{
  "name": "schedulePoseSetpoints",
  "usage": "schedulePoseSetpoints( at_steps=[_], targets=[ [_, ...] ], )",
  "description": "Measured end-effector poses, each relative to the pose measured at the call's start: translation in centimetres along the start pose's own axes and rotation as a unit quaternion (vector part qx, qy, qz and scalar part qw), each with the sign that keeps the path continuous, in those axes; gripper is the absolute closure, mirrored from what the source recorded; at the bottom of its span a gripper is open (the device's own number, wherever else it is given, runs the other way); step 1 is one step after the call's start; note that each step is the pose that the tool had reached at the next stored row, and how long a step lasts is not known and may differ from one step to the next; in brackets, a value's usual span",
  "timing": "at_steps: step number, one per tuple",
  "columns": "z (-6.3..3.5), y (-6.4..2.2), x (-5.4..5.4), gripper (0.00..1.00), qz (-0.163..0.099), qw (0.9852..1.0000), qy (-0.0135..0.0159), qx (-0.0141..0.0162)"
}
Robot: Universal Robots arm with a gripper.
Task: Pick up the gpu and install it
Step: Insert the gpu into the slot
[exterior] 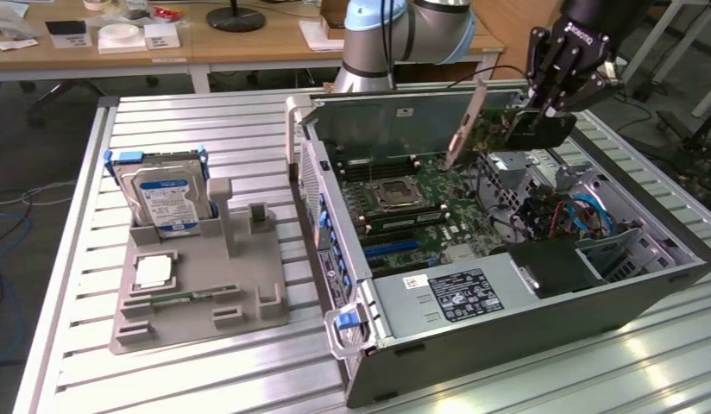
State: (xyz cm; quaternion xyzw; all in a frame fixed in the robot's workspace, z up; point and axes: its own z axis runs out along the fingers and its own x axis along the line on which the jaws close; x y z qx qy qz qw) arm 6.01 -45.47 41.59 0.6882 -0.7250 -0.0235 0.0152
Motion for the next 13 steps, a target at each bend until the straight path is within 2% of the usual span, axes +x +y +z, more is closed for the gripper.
schedulePoseSetpoints(
  at_steps=[3, 8, 13],
  targets=[
    [0.14, 0.58, 0.0, 0.73, 0.0, 1.0, -0.0002, 0.0019],
    [0.45, 1.56, 0.1, 0.73, 0.0, 1.0, -0.0003, 0.0029],
    [0.54, 1.66, 0.1, 0.73, 0.0, 1.0, 0.0, 0.0028]
  ],
)
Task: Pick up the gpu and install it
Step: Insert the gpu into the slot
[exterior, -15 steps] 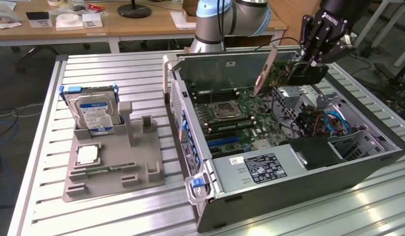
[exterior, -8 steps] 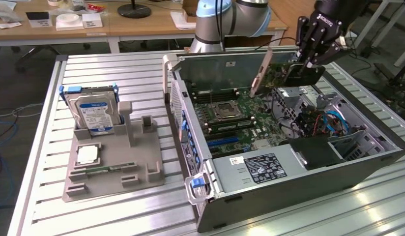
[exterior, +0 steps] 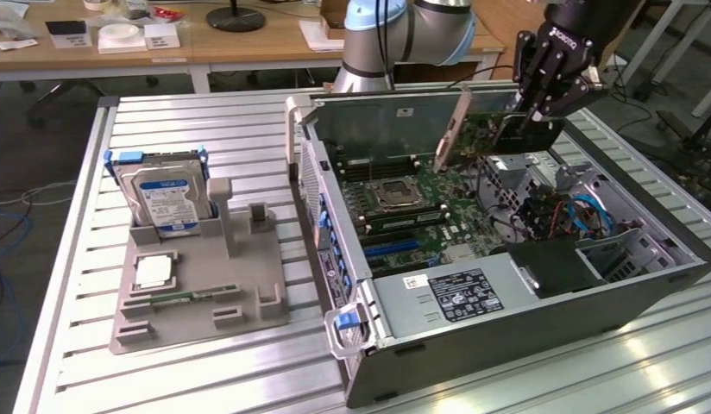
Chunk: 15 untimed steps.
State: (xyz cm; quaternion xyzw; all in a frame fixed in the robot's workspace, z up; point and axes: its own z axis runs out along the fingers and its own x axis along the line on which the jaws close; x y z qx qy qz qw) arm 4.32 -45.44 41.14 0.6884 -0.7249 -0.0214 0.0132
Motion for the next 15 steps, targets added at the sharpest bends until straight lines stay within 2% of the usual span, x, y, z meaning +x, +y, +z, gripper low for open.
schedulePoseSetpoints(
  at_steps=[5, 15],
  targets=[
    [0.02, 0.02, 0.0, 0.73, 0.0, 1.0, -0.0001, 0.0],
    [0.32, 0.71, 0.04, 0.73, 0.0, 1.0, -0.0001, 0.0]
  ],
)
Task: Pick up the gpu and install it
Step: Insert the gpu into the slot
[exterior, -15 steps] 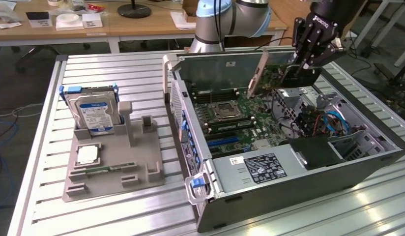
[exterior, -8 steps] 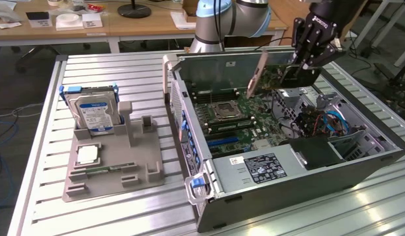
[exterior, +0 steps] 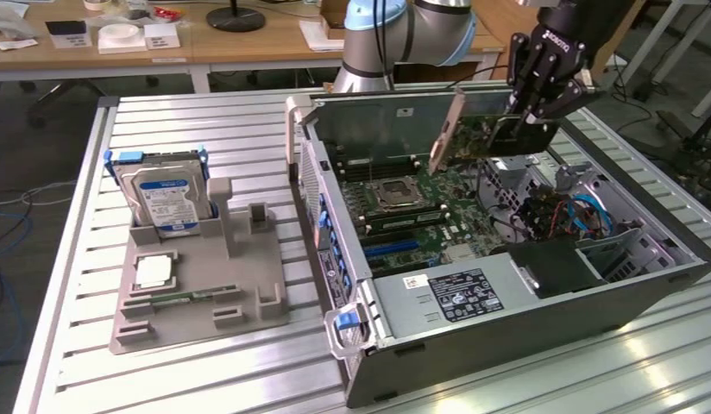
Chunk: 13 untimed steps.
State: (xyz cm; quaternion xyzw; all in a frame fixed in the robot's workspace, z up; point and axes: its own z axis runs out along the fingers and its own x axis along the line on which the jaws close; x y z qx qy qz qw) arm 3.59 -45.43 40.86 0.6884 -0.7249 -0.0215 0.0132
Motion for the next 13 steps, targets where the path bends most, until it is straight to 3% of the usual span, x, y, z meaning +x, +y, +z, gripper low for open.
schedulePoseSetpoints(
  at_steps=[13],
  targets=[
    [0.68, 0.51, 0.03, 0.73, 0.0, 1.0, 0.0001, 0.0]
  ],
)
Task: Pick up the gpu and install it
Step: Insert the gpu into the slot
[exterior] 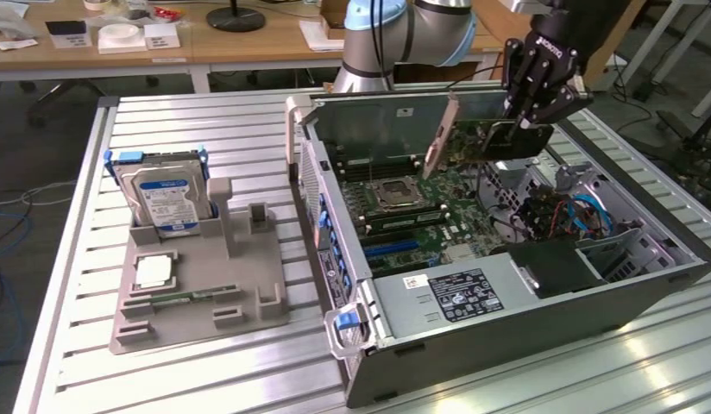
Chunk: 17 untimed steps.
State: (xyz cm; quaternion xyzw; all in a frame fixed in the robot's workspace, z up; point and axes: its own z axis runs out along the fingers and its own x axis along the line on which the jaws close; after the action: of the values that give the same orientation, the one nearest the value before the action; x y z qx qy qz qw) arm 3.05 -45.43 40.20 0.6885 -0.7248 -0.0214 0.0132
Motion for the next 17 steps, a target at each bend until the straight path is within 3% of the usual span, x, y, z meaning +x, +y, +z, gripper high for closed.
schedulePoseSetpoints(
  at_steps=[17],
  targets=[
    [0.87, 0.45, 0.03, 0.73, 0.0, 1.0, 0.0, 0.0]
  ],
)
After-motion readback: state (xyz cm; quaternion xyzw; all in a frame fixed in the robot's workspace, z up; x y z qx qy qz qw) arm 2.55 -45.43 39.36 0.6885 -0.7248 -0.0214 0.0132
